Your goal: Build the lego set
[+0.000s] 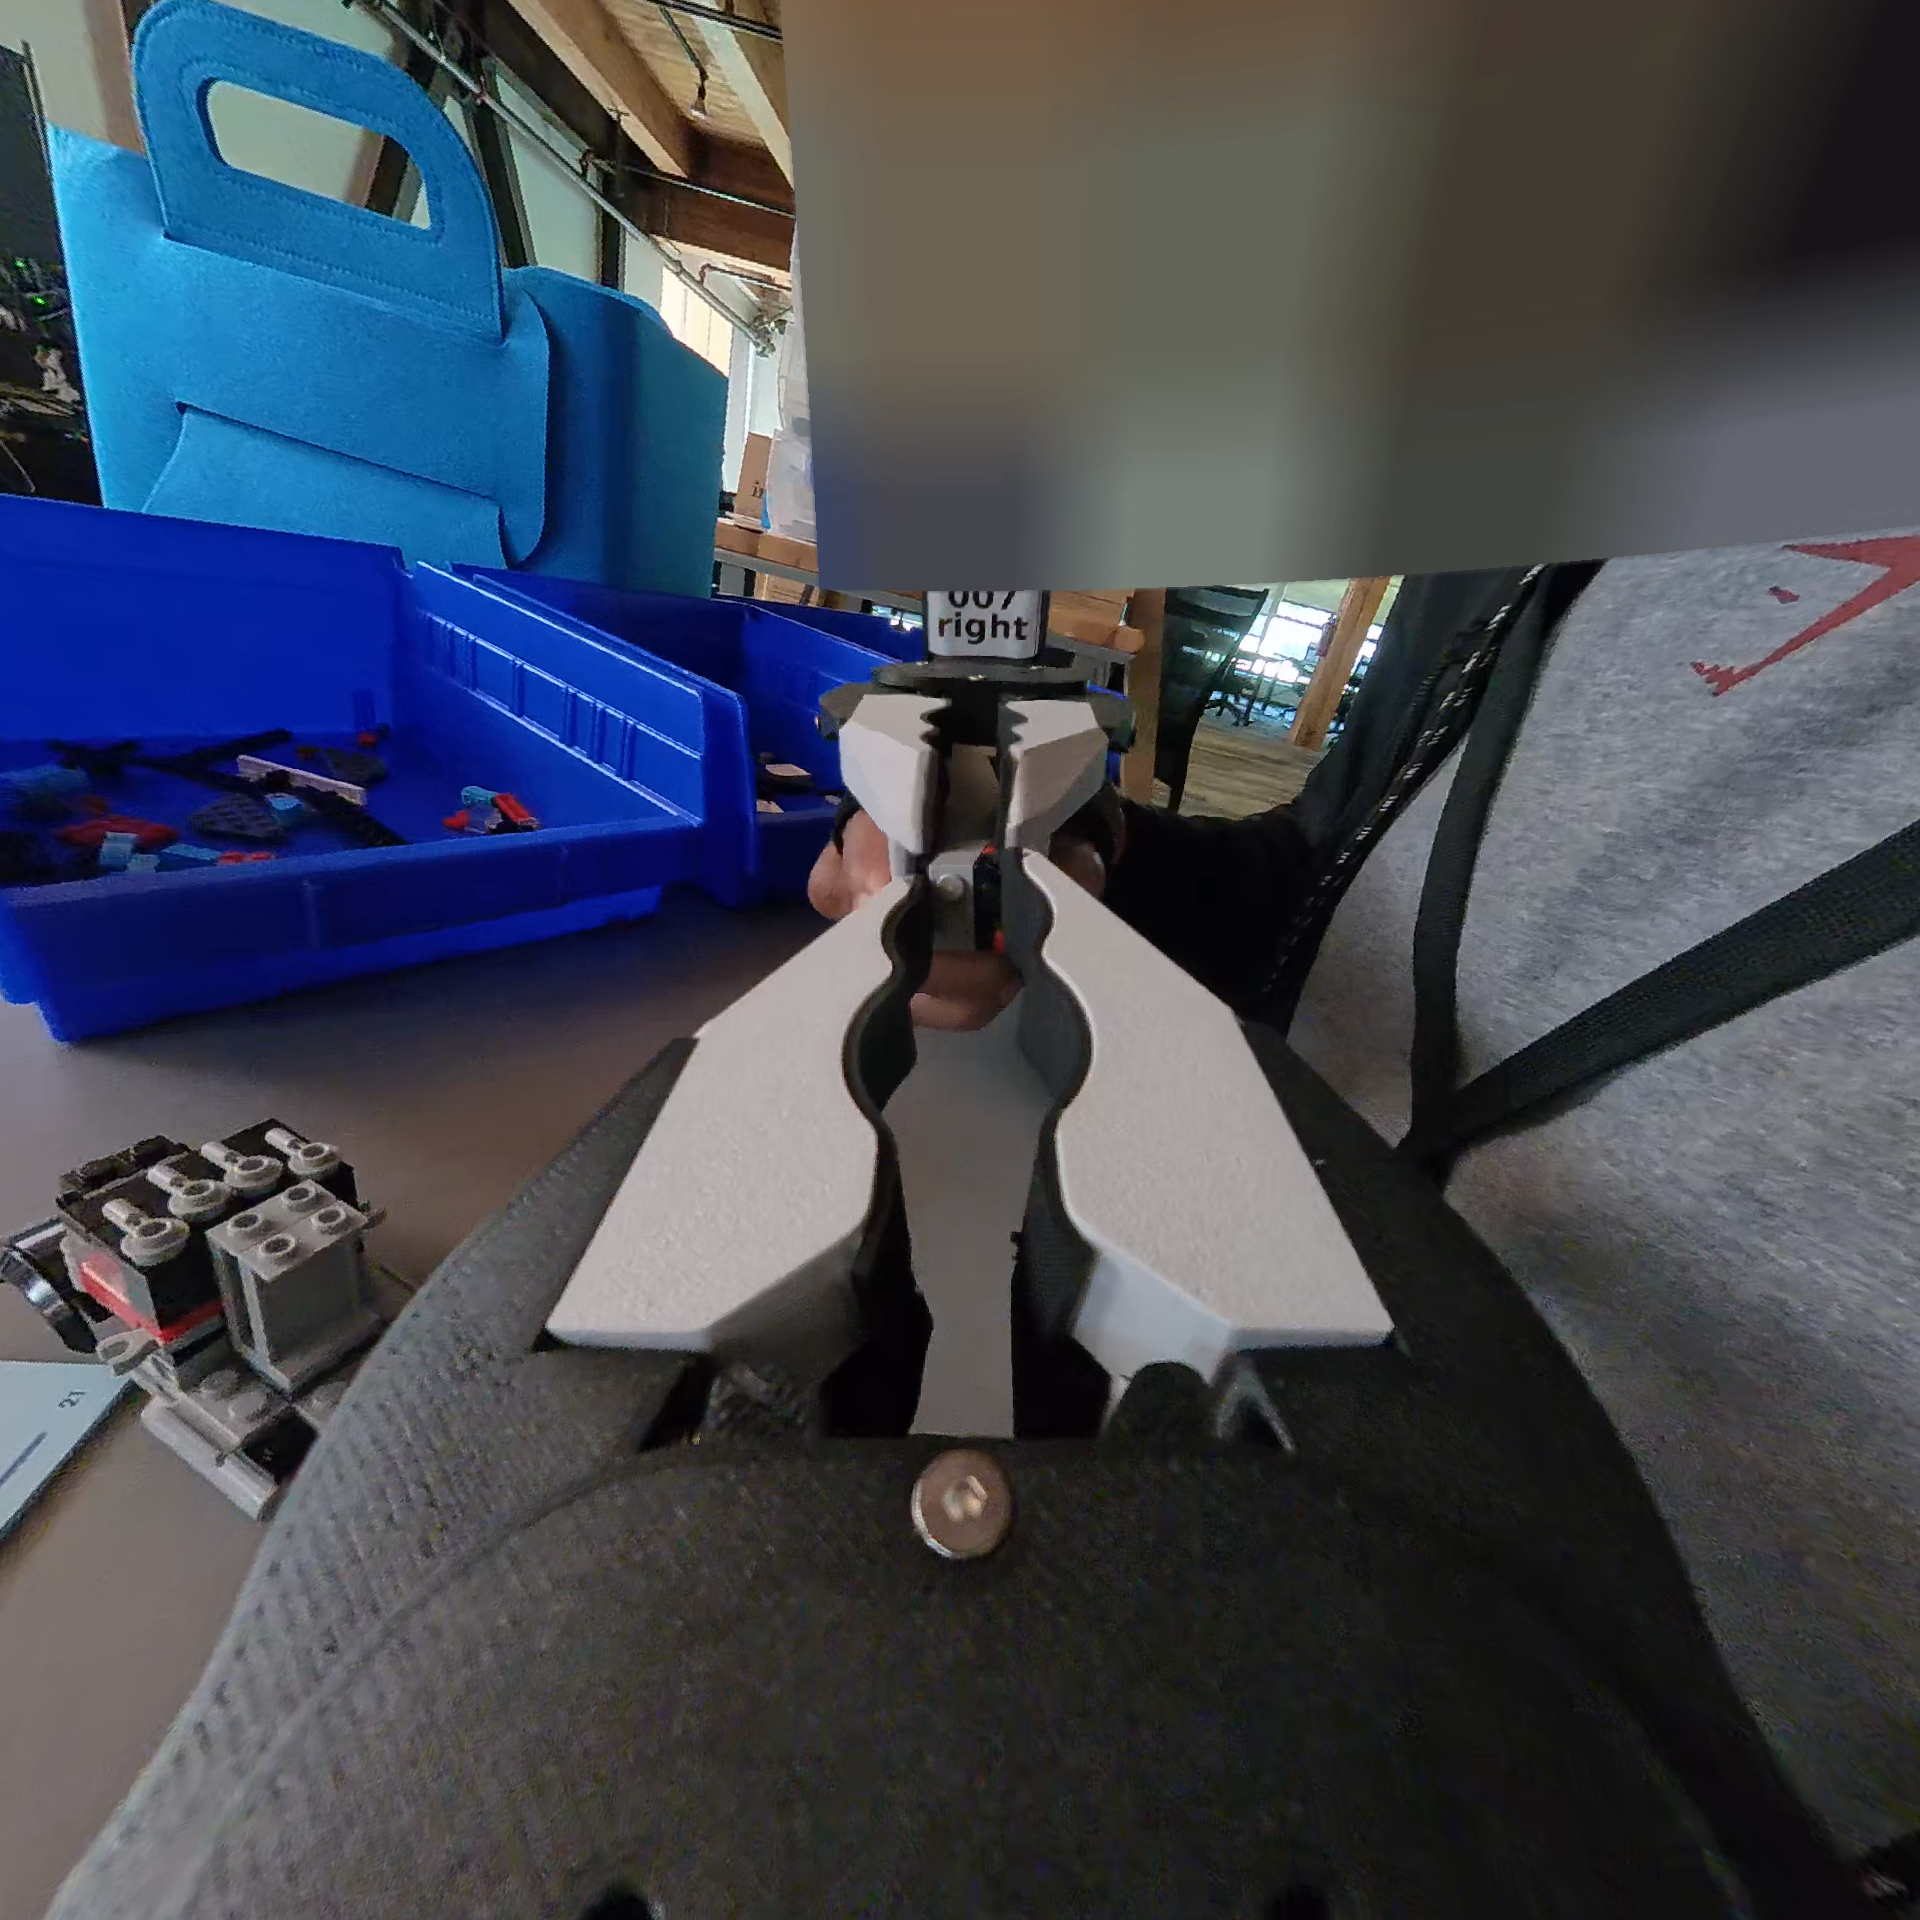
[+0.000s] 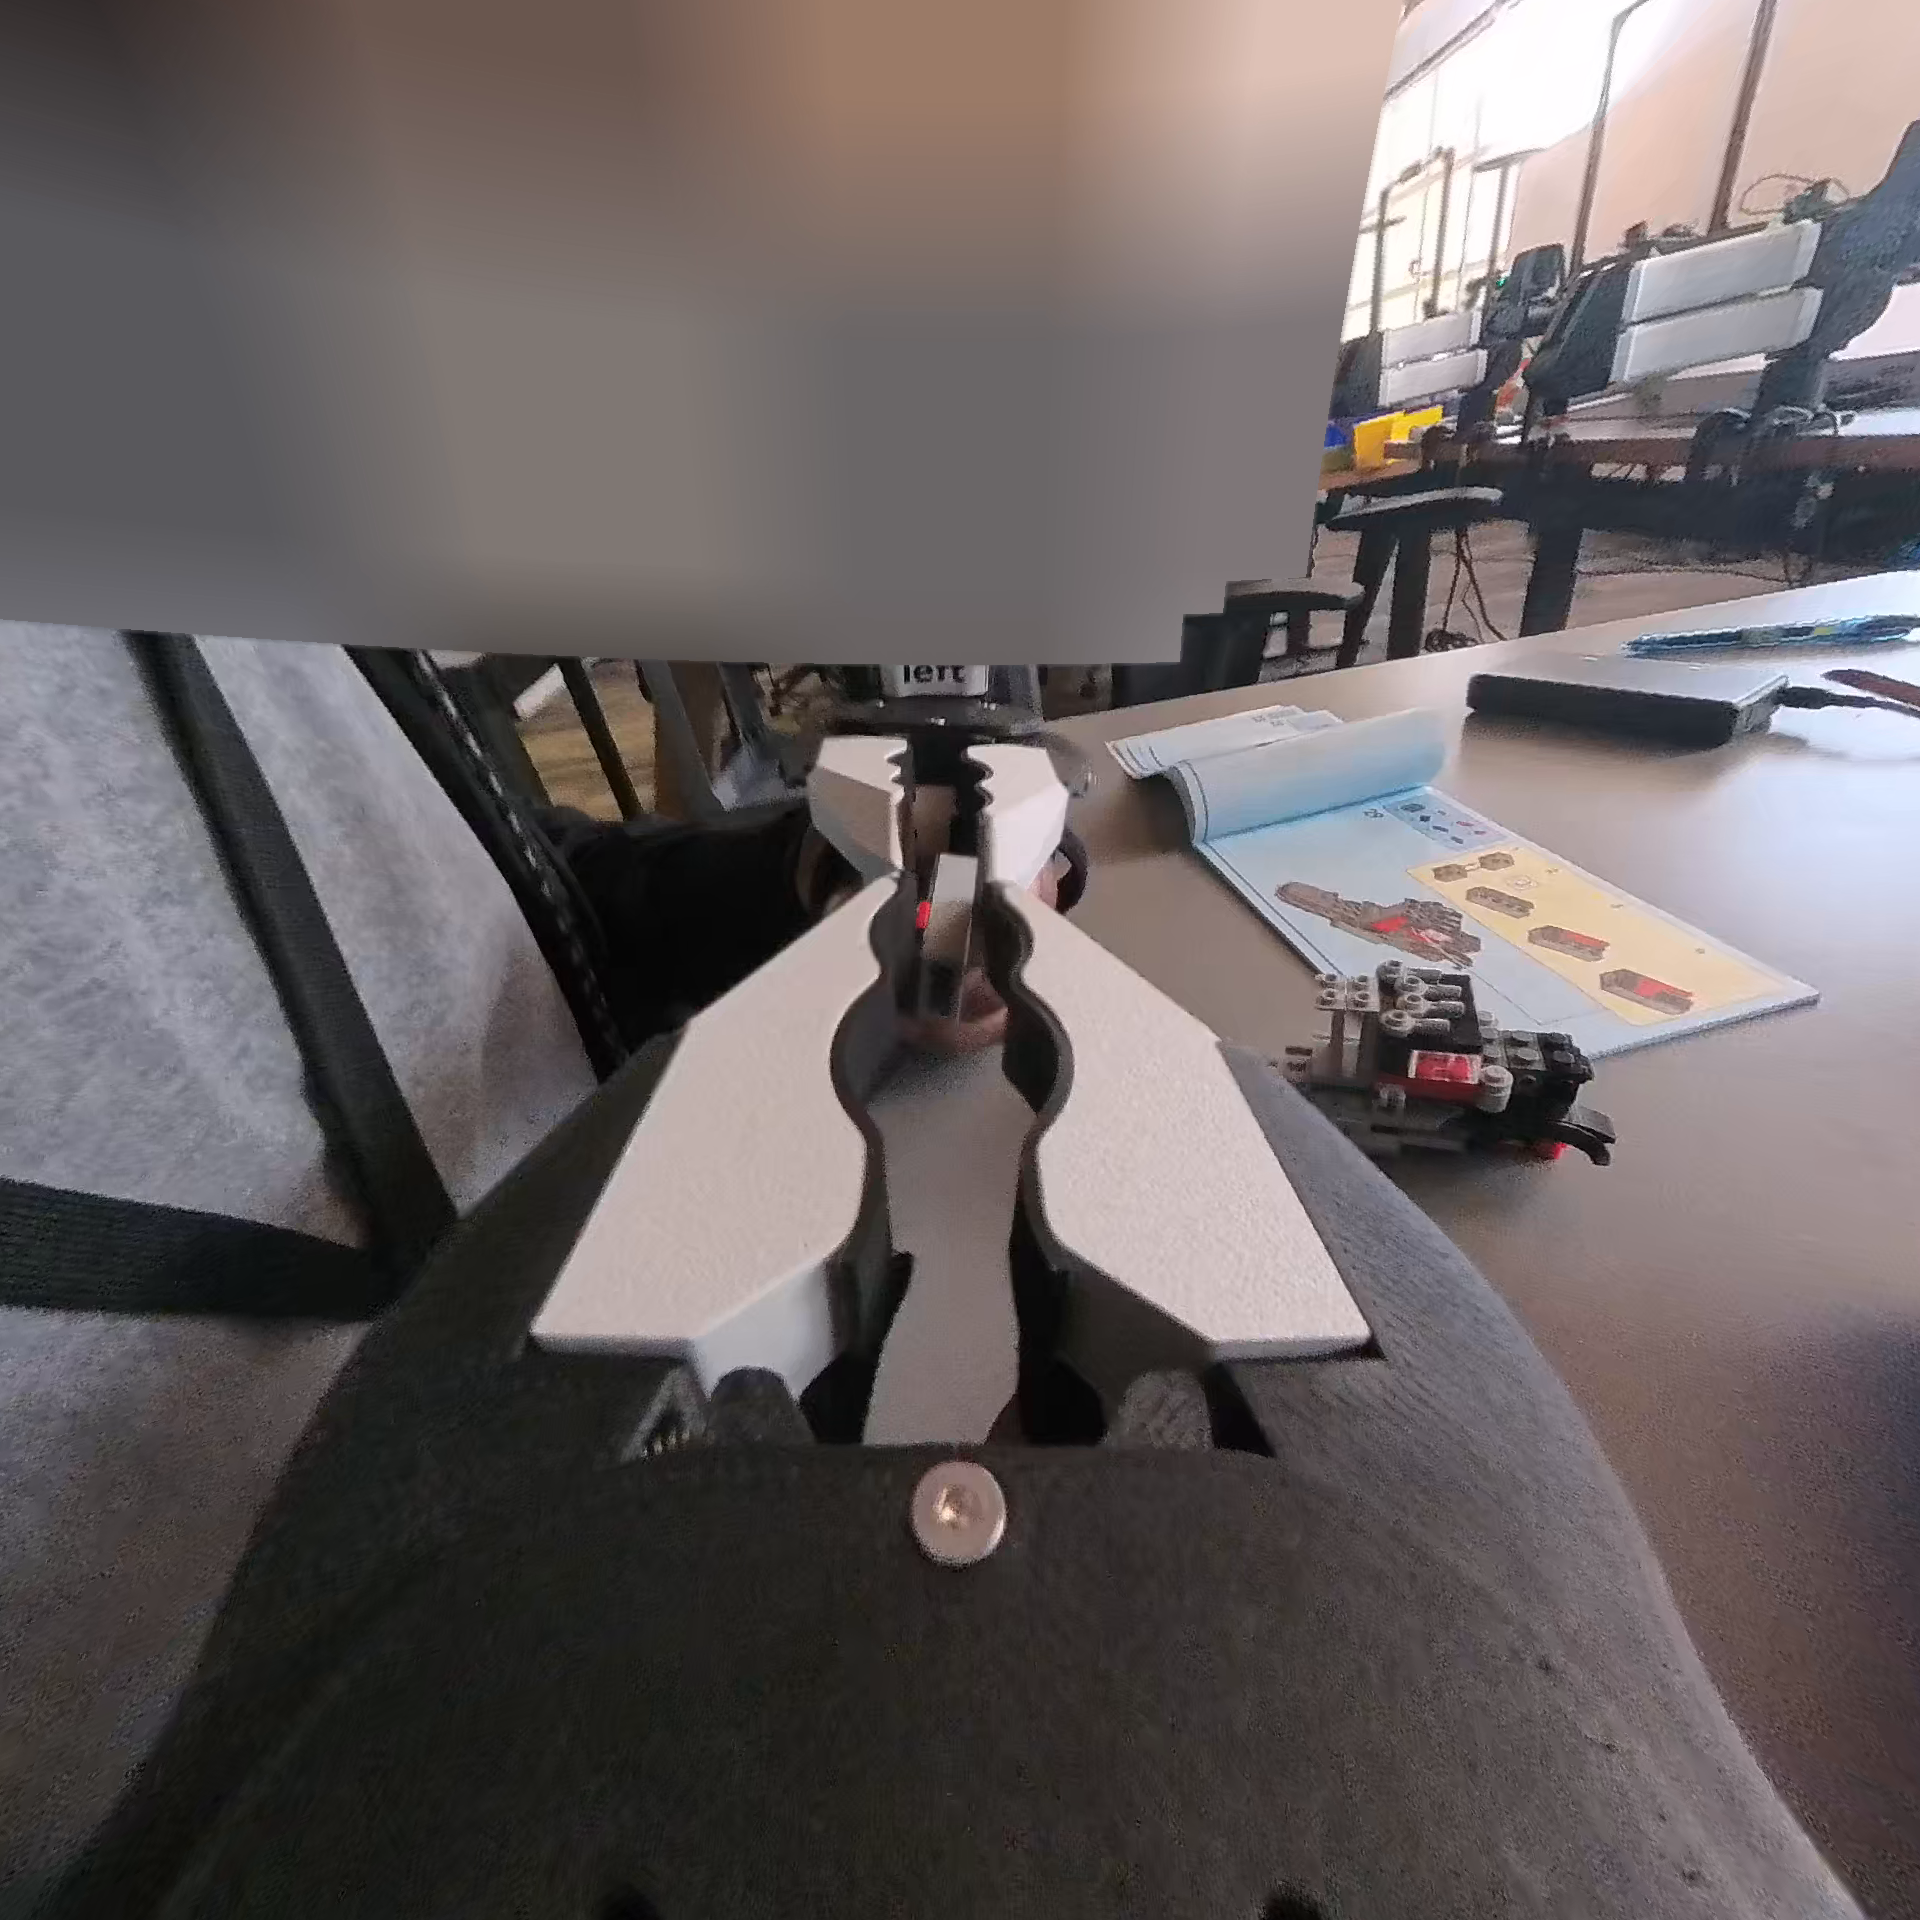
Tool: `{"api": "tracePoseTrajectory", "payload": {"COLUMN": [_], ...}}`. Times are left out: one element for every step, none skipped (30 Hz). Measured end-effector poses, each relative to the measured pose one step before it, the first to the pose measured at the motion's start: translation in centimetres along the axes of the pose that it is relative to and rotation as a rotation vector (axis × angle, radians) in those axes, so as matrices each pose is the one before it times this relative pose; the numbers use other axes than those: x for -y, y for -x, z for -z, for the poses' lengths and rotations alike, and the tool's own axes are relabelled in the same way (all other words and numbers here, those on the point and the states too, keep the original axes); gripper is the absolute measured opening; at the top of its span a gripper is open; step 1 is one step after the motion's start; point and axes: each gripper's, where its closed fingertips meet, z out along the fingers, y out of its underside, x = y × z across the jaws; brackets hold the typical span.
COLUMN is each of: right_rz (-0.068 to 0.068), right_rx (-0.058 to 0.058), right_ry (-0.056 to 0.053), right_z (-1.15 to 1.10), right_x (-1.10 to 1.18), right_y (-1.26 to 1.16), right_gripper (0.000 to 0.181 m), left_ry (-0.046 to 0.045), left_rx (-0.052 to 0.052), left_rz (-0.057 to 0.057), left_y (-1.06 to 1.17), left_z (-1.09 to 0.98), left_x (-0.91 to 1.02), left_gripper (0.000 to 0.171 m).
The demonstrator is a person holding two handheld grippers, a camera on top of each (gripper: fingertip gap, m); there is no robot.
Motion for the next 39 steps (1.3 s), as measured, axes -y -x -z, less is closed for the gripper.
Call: {"api": "tracePoseTrajectory", "payload": {"right_rz": [-0.0241, -0.0251, -0.0174, -0.0049, -0.0012, -0.0001, 0.0021, 0.0025, 0.0003, -0.002, -0.0012, -0.0002, -0.0041, -0.0043, 0.0027, 0.0026, 0.0008, -0.0022, -0.0037, -0.0047, -0.0066, -0.0043, -0.0011, -0.0001, -0.0015, -0.0035, -0.0061, -0.0006, -0.0012, -0.0046, -0.0049, 0.0001, 0.0005, -0.0004, 0.0017, -0.0004, -0.0078, -0.0106, -0.0145], "right_rx": [0.0082, 0.0106, 0.0022, 0.0014, 0.0029, 0.0017, 0.0015, 0.0033, 0.0008, -0.0012, 0.0, 0.0, 0.0069, 0.0053, 0.0053, 0.0007, 0.0049, 0.0089, 0.0035, -0.0014, 0.0013, 0.0016, -0.002, -0.0027, -0.0012, -0.0024, 0.0007, -0.0005, -0.0023, -0.0013, -0.0001, -0.0013, -0.0031, -0.0011, -0.0011, -0.0026, -0.0021, -0.0041, -0.0171], "right_ry": [-0.0235, -0.0148, -0.0077, -0.0058, -0.0015, 0.005, 0.0112, 0.0135, 0.0114, 0.01, 0.0079, 0.0053, -0.0046, -0.0009, -0.0009, 0.0, -0.0018, -0.0021, -0.0019, -0.0027, -0.0028, -0.0029, -0.0017, -0.0014, -0.0023, -0.0025, -0.0013, -0.0022, -0.0014, 0.0002, -0.0007, -0.002, 0.0002, 0.0, -0.001, -0.0002, 0.0008, -0.0005, -0.0015], "right_z": [0.214, 0.226, 0.193, 0.131, 0.03, -0.087, -0.166, -0.212, -0.222, -0.189, -0.163, -0.095, -0.026, -0.029, -0.008, -0.01, -0.01, 0.002, -0.007, 0.002, -0.008, 0.005, 0.001, -0.003, -0.012, -0.008, -0.009, 0.014, 0.02, 0.016, 0.02, 0.018, 0.021, 0.006, 0.004, 0.018, 0.017, 0.031, 0.044], "right_x": [0.295, 0.196, 0.101, 0.059, 0.001, -0.099, -0.194, -0.247, -0.228, -0.192, -0.178, -0.133, 0.021, -0.039, -0.039, -0.058, -0.03, -0.023, -0.028, -0.002, -0.002, -0.006, -0.004, -0.004, 0.006, 0.005, -0.032, -0.018, -0.029, -0.037, -0.034, -0.008, -0.023, -0.014, -0.005, -0.027, -0.045, -0.029, -0.031], "right_y": [-0.081, -0.079, -0.151, -0.061, 0.054, 0.062, 0.085, 0.106, 0.063, 0.001, 0.008, -0.017, 0.094, 0.063, 0.094, 0.017, 0.081, 0.109, 0.008, -0.068, -0.052, -0.04, -0.068, -0.063, -0.024, -0.048, -0.028, -0.042, -0.063, -0.079, -0.061, -0.066, -0.08, -0.037, -0.031, -0.07, -0.101, -0.16, -0.391], "right_gripper": [0.02, 0.024, 0.025, 0.026, 0.026, 0.025, 0.025, 0.025, 0.024, 0.022, 0.018, 0.014, 0.012, 0.012, 0.012, 0.012, 0.012, 0.012, 0.012, 0.012, 0.012, 0.012, 0.012, 0.012, 0.012, 0.012, 0.012, 0.012, 0.012, 0.012, 0.012, 0.012, 0.012, 0.012, 0.012, 0.012, 0.012, 0.012, 0.012], "left_ry": [-0.00381, -0.00601, -0.00498, -0.00283, 0.0004, 0.00269, 0.00386, 0.00638, 0.00564, 0.00486, 0.00563, 0.00415, 0.00023, -0.00049, 0.00175, 0.00248, 0.00015, -0.00103, -0.00047, -0.00035, -0.00056, -0.00025, 0.00051, 0.00013, -0.00095, -0.0004, 0.00158, 0.00277, 0.00319, 0.00347, 0.00207, 0.00155, 0.0025, 0.00092, 0.00008, 0.00075, 0.00163, 0.00071, -0.00159], "left_rx": [0.0036, 0.0015, 0.002, 0.0011, -0.0001, -0.0006, 0.0004, 0.0023, 0.0001, 0.0005, 0.0014, 0.0001, 0.0005, -0.0029, -0.0049, -0.0012, -0.0054, -0.0072, -0.0012, 0.0035, 0.0012, 0.0014, 0.003, 0.0011, -0.0006, 0.0016, 0.0003, 0.0013, 0.003, 0.0036, 0.0041, 0.0049, 0.0036, 0.0012, 0.0019, 0.0032, 0.0044, 0.0091, 0.022], "left_rz": [-0.004, -0.0025, -0.0015, -0.0033, -0.0053, -0.0053, -0.0055, -0.0044, -0.0073, -0.0083, -0.0057, -0.0052, -0.0059, -0.0041, -0.0016, 0.0006, 0.0006, 0.0024, 0.0041, 0.003, 0.0016, 0.0004, 0.0028, 0.0033, 0.0026, 0.0025, 0.002, 0.0014, 0.0033, 0.0045, 0.0027, 0.0011, 0.0058, 0.0074, 0.0076, 0.0142, 0.0194, 0.0243, 0.0422], "left_y": [0.051, 0.015, 0.038, 0.017, -0.013, -0.025, -0.023, 0.006, -0.045, -0.041, -0.013, -0.038, -0.012, -0.054, -0.1, -0.023, -0.087, -0.115, 0.001, 0.081, 0.04, 0.038, 0.075, 0.054, 0.02, 0.052, 0.031, 0.031, 0.07, 0.074, 0.072, 0.065, 0.077, 0.038, 0.04, 0.073, 0.106, 0.184, 0.426], "left_z": [0.031, 0.058, 0.07, 0.057, 0.024, -0.019, -0.05, -0.066, -0.069, -0.064, -0.056, -0.044, 0.017, 0.03, 0.014, 0.008, 0.014, 0.003, 0.007, 0.003, 0.008, 0.002, 0.0, -0.005, 0.012, 0.016, 0.009, -0.008, -0.014, -0.001, -0.015, -0.011, -0.011, -0.003, 0.004, -0.008, -0.016, -0.024, -0.04], "left_x": [0.064, 0.091, 0.073, 0.055, 0.007, -0.034, -0.047, -0.084, -0.08, -0.058, -0.071, -0.058, 0.009, 0.003, -0.021, -0.036, -0.002, 0.016, -0.005, 0.014, 0.005, 0.007, -0.009, -0.002, 0.013, 0.006, -0.015, -0.037, -0.038, -0.051, -0.035, -0.023, -0.044, -0.019, -0.017, -0.034, -0.054, -0.057, -0.061], "left_gripper": [0.014, 0.014, 0.014, 0.014, 0.014, 0.014, 0.014, 0.014, 0.014, 0.014, 0.014, 0.014, 0.014, 0.014, 0.014, 0.014, 0.014, 0.014, 0.014, 0.014, 0.013, 0.013, 0.013, 0.013, 0.013, 0.013, 0.013, 0.013, 0.013, 0.013, 0.013, 0.013, 0.013, 0.013, 0.013, 0.013, 0.013, 0.013, 0.013]}}
